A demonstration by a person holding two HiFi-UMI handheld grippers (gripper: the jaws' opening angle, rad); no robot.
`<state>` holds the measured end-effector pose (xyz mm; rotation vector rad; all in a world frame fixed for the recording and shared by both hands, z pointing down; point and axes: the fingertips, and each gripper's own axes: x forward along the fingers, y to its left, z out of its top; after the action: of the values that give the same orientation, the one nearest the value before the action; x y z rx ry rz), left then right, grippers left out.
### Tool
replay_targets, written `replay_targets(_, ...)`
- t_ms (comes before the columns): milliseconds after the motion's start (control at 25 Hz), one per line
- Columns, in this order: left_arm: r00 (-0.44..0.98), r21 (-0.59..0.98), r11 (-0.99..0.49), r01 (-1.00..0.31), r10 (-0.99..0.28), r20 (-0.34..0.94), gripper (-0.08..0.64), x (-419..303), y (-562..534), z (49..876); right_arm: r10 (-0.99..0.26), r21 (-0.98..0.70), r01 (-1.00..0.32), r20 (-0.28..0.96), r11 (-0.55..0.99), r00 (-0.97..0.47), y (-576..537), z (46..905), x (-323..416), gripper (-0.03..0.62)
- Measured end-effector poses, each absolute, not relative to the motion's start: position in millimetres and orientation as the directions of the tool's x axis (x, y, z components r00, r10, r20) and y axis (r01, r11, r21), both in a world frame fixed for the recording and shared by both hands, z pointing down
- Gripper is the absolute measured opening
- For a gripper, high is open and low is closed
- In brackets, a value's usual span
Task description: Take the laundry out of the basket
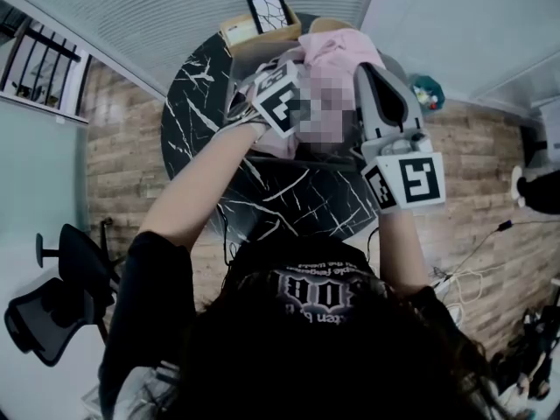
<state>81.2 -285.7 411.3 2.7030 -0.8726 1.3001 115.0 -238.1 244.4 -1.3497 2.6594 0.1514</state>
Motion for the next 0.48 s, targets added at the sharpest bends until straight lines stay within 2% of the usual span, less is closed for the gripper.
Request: replay_targets(480, 0.488, -0.248, -0.785, -0.568, -0.564, 0.666, 0.336, 70.4, -279.4, 341.7, -0.738, 0.050, -0.764, -0.225, 0.643, -0.636, -231.9, 217.1, 91.6, 0.029)
